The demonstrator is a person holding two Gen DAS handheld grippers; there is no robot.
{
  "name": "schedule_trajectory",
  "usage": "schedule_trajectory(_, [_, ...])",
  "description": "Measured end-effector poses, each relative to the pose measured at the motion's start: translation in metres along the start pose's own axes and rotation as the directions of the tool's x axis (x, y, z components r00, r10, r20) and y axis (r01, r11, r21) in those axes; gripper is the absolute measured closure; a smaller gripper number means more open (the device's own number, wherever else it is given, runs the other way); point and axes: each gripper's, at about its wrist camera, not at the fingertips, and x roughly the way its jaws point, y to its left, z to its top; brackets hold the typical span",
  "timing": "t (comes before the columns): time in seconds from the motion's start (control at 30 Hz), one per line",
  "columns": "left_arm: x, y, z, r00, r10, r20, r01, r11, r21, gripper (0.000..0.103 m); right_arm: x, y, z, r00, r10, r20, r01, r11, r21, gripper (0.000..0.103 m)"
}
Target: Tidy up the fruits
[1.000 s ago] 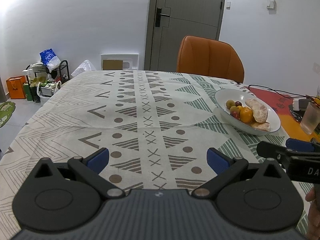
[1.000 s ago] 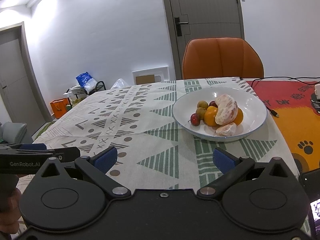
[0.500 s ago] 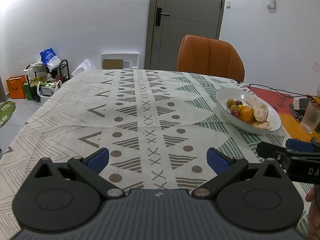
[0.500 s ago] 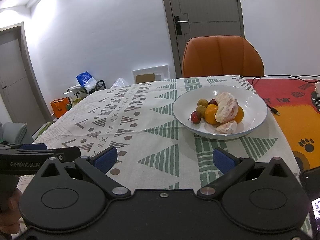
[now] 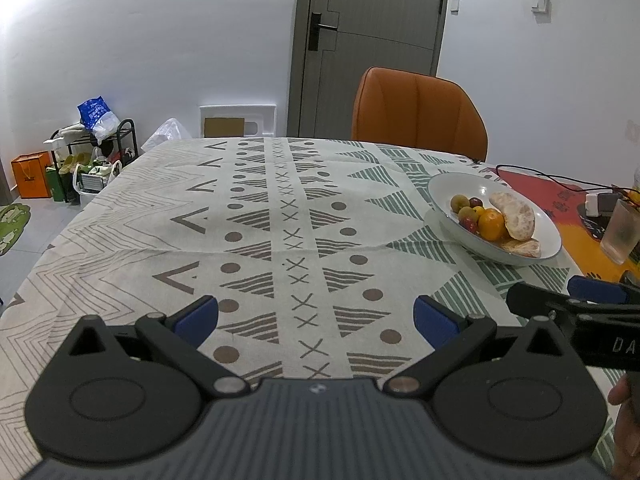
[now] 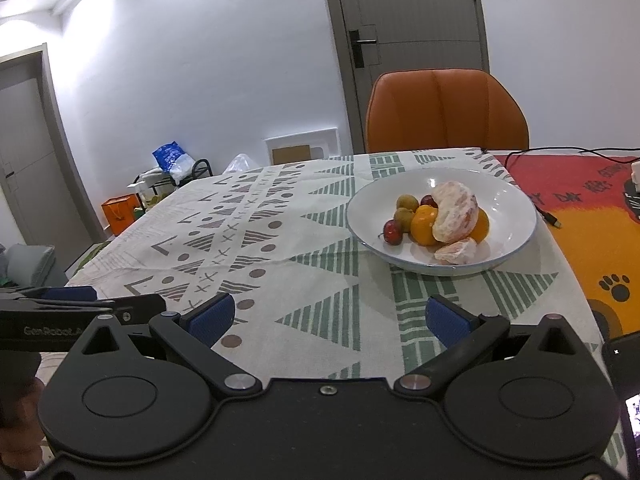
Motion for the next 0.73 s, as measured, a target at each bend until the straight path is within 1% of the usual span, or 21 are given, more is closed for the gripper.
schedule_trajectory(0.17, [0.0020, 0.0020, -0.0008, 1.000, 0.007, -0.008, -0.007, 1.000, -0.010, 0.000, 0.0015, 0.0038, -0.0008, 1.000, 0.009, -0.004, -0.009, 1.000, -0.009, 0.000])
schedule_trajectory(0.73, [0.0059, 0.0069, -0.0017, 1.000, 0.016, -0.009, -0.016, 1.000, -0.007, 0.000, 0.0084, -0.0021, -0.0036, 1.000, -0.007, -0.019, 0.007, 1.000, 0.007, 0.000])
